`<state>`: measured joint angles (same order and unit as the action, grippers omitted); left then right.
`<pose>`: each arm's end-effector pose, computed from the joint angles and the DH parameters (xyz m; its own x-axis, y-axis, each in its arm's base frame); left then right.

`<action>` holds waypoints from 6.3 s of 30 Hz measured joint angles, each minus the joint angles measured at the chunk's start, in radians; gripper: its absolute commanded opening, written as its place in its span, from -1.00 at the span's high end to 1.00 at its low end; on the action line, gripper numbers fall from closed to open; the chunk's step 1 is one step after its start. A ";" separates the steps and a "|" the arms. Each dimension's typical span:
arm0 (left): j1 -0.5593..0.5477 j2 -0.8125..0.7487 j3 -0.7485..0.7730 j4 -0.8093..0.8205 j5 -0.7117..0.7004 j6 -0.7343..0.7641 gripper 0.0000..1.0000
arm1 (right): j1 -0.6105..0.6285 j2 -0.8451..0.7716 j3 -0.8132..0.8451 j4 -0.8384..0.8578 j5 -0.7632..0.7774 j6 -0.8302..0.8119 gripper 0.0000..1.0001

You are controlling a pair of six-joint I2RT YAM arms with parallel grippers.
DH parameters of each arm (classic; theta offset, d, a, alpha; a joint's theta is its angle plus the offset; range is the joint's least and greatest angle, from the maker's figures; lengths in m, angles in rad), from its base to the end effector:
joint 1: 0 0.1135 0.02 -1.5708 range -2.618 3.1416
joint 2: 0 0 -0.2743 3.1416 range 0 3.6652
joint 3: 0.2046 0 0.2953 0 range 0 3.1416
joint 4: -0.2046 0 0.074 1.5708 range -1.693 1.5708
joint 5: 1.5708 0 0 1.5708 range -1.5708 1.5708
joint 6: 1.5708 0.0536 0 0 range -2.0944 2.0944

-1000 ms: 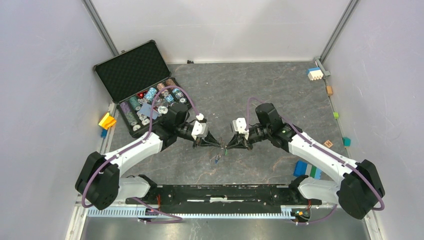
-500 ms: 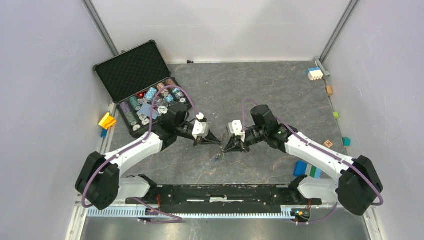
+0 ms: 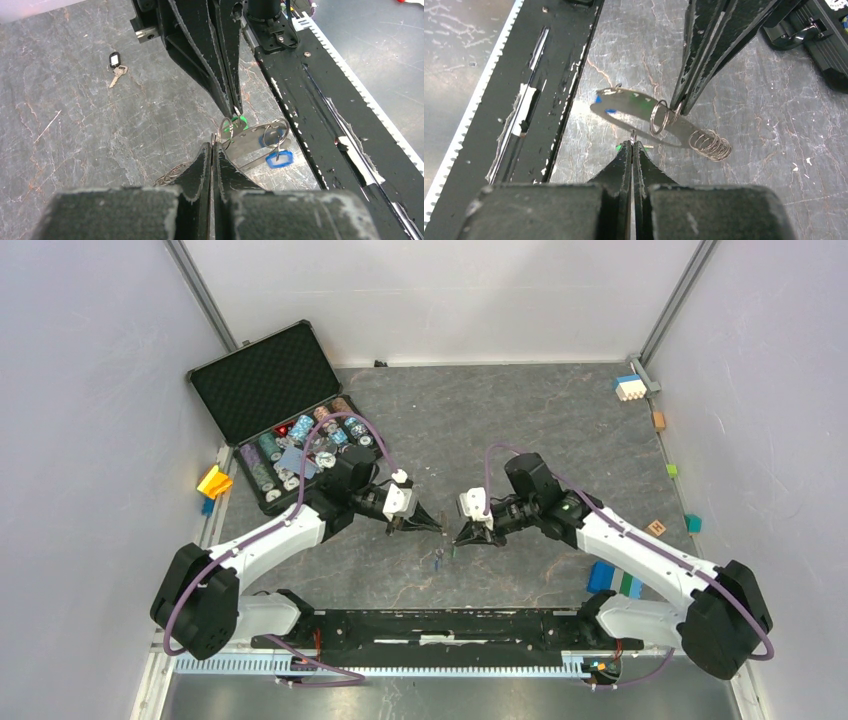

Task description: Put the keys on the keyring

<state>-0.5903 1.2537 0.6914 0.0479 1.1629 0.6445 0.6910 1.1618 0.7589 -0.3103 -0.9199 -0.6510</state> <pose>0.2169 -0.2045 0.2239 0.2048 0.1497 -0.9673 0.9528 -0.2567 0.1620 0.1893 0.2119 0.2373 0.1139 -0.3823 -0.9170 -0.9815 -0.1863 -0.0442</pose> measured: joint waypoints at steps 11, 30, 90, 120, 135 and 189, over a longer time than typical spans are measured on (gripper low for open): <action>0.000 0.000 0.000 -0.065 0.026 0.064 0.96 | -0.026 -0.053 0.006 -0.104 0.070 -0.093 1.00; 0.000 0.000 0.000 -0.098 0.026 0.079 0.95 | -0.016 0.010 0.047 -0.016 0.060 0.000 1.00; 0.000 0.000 0.000 -0.090 0.016 0.074 0.95 | 0.010 0.083 0.047 0.063 0.000 0.116 1.00; 0.000 0.000 -0.009 -0.019 0.013 -0.011 0.96 | 0.010 0.090 0.035 0.077 0.022 0.115 1.00; 0.000 0.000 -0.015 0.014 -0.003 -0.046 0.96 | 0.010 0.089 0.027 0.093 0.043 0.115 1.00; 0.018 -0.034 -0.212 0.688 -0.086 -0.517 0.96 | -0.172 -0.059 -0.131 0.489 -0.063 0.478 1.00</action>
<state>-0.5724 1.2194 0.4789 0.7361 1.0771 0.1272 0.5186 1.1027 0.6281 0.1783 -0.9833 -0.1730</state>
